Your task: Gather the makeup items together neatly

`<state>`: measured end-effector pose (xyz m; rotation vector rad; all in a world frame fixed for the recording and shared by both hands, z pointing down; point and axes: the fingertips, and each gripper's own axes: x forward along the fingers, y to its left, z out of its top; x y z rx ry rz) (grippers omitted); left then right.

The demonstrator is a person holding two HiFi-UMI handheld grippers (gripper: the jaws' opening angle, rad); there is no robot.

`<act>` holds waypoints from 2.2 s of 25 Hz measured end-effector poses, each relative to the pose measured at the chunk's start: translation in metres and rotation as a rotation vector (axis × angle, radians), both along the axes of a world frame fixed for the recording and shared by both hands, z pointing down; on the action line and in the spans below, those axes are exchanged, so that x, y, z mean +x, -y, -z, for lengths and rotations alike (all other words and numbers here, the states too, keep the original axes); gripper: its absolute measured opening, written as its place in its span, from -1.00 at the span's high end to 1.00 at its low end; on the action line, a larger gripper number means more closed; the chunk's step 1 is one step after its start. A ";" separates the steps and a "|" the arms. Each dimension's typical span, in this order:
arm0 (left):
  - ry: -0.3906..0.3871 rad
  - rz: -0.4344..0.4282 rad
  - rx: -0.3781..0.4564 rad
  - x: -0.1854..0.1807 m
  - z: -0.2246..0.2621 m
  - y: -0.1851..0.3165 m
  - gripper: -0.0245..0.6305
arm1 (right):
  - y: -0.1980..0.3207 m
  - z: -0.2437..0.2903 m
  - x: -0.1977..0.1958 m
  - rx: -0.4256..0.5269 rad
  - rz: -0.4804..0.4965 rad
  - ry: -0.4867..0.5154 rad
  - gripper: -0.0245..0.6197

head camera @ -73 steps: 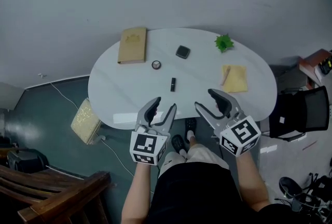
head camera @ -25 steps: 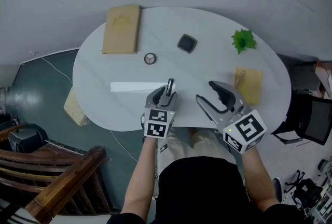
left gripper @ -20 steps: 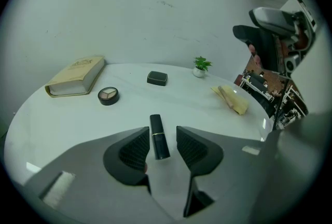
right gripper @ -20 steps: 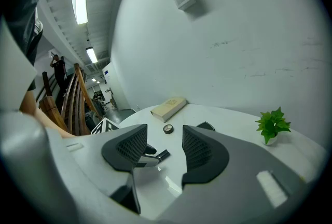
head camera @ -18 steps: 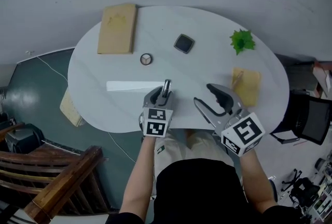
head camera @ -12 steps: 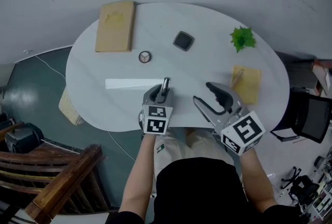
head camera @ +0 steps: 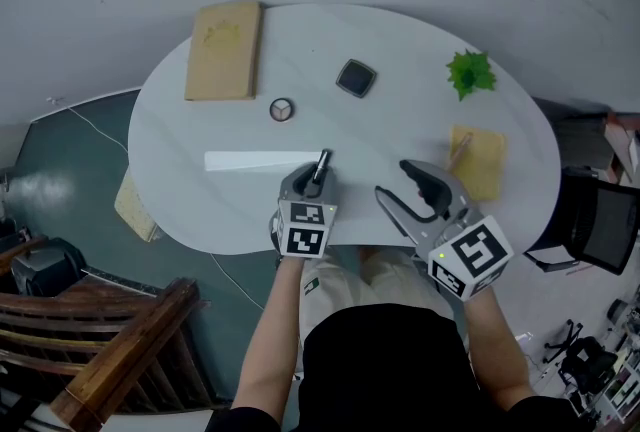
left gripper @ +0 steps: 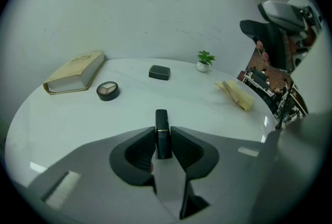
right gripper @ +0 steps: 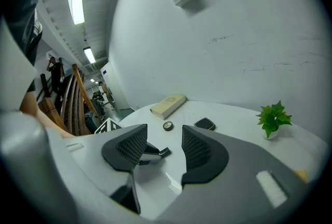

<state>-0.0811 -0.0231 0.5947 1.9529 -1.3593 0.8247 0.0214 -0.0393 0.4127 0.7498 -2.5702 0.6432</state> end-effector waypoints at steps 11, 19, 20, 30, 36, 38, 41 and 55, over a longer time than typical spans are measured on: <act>0.008 0.058 0.016 -0.014 0.004 0.008 0.66 | -0.003 -0.002 0.001 -0.003 -0.006 -0.004 0.24; 0.037 0.178 0.025 -0.043 0.007 0.021 0.66 | -0.003 -0.002 0.001 -0.004 -0.007 -0.006 0.24; 0.038 0.194 0.021 -0.046 0.006 0.022 0.66 | -0.003 -0.002 0.001 -0.006 -0.007 -0.008 0.24; 0.047 0.296 0.022 -0.063 0.003 0.025 0.66 | -0.001 -0.004 0.001 -0.009 -0.003 -0.013 0.24; 0.041 0.323 0.030 -0.064 0.003 0.027 0.66 | -0.002 -0.005 0.000 -0.011 0.004 -0.013 0.24; 0.042 0.326 0.031 -0.064 0.003 0.027 0.65 | -0.002 -0.005 0.000 -0.012 0.005 -0.012 0.24; 0.044 0.322 0.031 -0.064 0.003 0.028 0.65 | -0.001 -0.005 0.000 -0.012 0.007 -0.008 0.24; 0.040 0.294 0.056 -0.063 0.014 0.025 0.53 | -0.002 -0.003 0.000 -0.004 -0.002 -0.001 0.24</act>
